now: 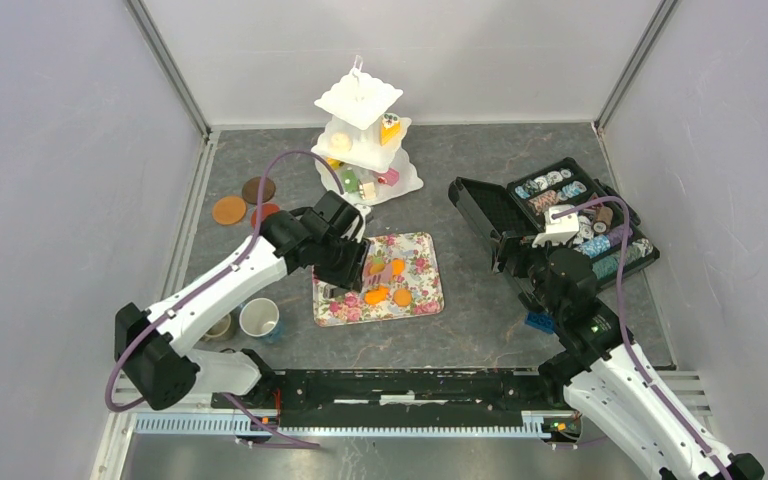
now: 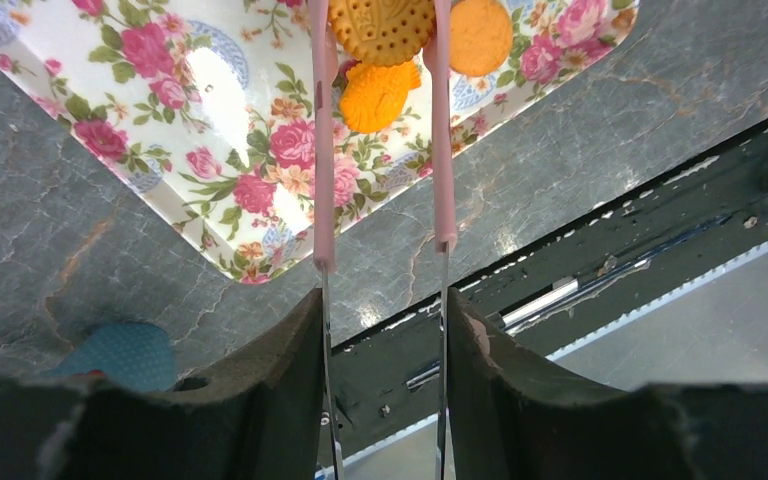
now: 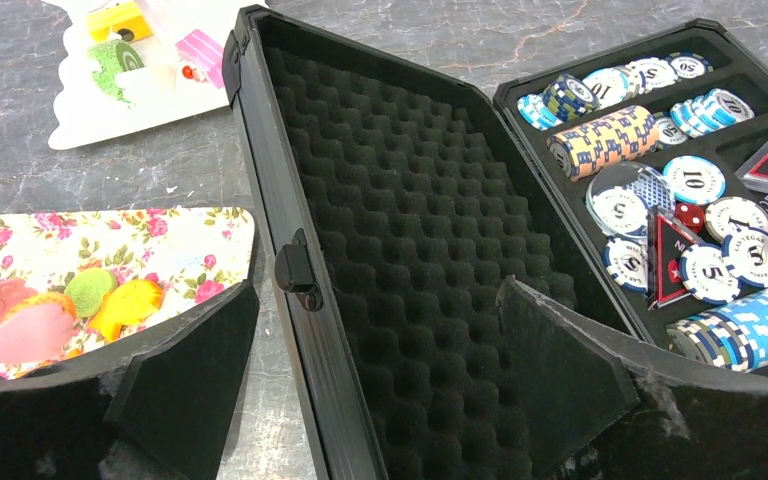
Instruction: Serve the afternoon tea
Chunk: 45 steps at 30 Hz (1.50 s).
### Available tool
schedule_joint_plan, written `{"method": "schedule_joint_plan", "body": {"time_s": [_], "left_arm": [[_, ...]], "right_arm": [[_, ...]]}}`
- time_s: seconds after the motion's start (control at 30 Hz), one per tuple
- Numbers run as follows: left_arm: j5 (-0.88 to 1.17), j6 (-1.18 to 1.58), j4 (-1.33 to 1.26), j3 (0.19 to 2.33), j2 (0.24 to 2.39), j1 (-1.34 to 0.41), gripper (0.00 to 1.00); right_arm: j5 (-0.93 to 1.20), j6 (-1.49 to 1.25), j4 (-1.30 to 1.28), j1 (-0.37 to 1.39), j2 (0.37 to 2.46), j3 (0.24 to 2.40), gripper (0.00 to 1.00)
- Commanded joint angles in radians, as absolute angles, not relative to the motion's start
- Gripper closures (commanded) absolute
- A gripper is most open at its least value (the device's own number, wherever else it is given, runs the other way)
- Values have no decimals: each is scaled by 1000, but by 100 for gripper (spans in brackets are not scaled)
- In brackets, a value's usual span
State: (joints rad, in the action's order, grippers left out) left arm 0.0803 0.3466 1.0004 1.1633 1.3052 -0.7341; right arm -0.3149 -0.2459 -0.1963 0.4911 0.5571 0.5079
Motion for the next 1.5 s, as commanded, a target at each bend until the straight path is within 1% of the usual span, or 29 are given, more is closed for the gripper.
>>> {"method": "schedule_joint_plan", "body": {"time_s": [0.0,0.23,0.4,0.63,0.77,0.97,1.2,1.4,1.47], "left_arm": [[37,326,1037,1248,1259,-728,67],[-80,271,1093,1435,1248,-706,67],[-140,237,1091,1609,1268,-620,66],[-201,187,1071,1892,1379,-533,65],[-235,185,1071,2056,1492,-493,66],[-281,195,998,2113,1581,-460,66],[-321,198,963,2217,1703,-417,67],[-287,169,844,2198,1763,-390,68],[-246,141,801,2199,1781,-381,67]], "right_arm": [[-316,-244,-167,496,544,507,2],[-322,-242,-176,496,536,520,2],[-327,-239,-181,497,538,537,2],[-328,-238,-181,496,547,570,2],[-327,-240,-178,496,552,584,2],[-328,-243,-172,495,567,604,2],[-343,-208,-190,495,661,689,2],[-318,-202,-168,496,707,701,2],[-312,-201,-159,495,714,698,2]]}}
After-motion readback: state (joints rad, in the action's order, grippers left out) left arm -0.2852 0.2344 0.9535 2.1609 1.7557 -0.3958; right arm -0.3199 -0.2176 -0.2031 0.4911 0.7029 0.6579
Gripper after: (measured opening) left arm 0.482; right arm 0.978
